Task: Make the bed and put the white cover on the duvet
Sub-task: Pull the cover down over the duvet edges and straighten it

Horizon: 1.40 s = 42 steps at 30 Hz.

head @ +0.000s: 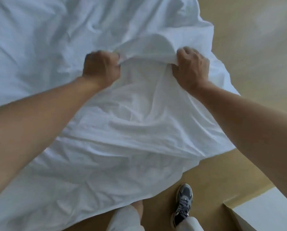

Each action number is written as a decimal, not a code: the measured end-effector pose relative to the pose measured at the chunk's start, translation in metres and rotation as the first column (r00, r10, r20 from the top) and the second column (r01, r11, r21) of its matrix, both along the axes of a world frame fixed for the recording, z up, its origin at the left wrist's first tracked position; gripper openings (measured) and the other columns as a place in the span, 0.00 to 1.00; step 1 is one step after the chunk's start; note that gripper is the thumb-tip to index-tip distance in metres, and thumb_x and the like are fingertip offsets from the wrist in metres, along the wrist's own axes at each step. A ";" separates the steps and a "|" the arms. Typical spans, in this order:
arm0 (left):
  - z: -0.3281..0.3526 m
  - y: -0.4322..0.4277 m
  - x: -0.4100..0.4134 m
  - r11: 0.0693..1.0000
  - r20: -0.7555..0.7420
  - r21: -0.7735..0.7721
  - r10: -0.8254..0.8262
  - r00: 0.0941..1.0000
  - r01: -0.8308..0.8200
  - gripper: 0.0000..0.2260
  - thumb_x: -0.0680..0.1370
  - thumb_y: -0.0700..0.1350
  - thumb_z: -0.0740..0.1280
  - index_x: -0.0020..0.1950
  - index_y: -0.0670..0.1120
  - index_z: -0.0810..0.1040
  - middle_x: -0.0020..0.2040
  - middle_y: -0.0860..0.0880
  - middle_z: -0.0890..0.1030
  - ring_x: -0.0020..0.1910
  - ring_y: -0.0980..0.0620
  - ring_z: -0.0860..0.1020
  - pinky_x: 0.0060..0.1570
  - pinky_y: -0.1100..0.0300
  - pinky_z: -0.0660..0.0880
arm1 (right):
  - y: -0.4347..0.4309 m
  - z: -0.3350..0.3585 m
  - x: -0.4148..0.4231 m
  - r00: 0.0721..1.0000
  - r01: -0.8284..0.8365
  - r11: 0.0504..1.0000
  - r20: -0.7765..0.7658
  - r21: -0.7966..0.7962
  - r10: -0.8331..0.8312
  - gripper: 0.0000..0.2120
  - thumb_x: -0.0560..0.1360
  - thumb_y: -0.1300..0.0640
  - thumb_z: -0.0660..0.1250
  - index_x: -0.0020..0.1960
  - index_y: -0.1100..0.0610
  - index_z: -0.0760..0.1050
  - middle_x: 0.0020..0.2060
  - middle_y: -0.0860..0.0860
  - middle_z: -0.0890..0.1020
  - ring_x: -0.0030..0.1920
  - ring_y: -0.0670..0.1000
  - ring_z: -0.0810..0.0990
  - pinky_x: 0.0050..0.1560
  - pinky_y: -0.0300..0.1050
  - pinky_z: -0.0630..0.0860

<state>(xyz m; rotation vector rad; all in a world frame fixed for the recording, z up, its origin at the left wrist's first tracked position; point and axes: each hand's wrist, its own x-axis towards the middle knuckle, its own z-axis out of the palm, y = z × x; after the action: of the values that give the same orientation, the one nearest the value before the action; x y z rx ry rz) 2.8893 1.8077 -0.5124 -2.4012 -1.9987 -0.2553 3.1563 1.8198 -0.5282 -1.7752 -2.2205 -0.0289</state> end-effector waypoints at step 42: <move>0.006 -0.297 -0.060 0.821 -0.466 -0.430 0.155 0.871 -0.376 0.40 0.58 0.70 0.75 0.64 0.52 0.71 0.59 0.46 0.71 0.59 0.42 0.70 0.60 0.47 0.66 | -0.244 -0.043 -0.011 0.553 0.033 0.568 0.488 -0.822 0.675 0.13 0.77 0.55 0.63 0.61 0.51 0.76 0.52 0.48 0.80 0.52 0.54 0.79 0.53 0.50 0.70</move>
<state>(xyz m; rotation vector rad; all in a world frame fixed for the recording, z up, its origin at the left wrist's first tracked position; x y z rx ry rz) 2.8297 1.5103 -0.5067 -2.0816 -2.3520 0.8239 3.1449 1.5754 -0.5711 -1.7580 -3.7011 0.3812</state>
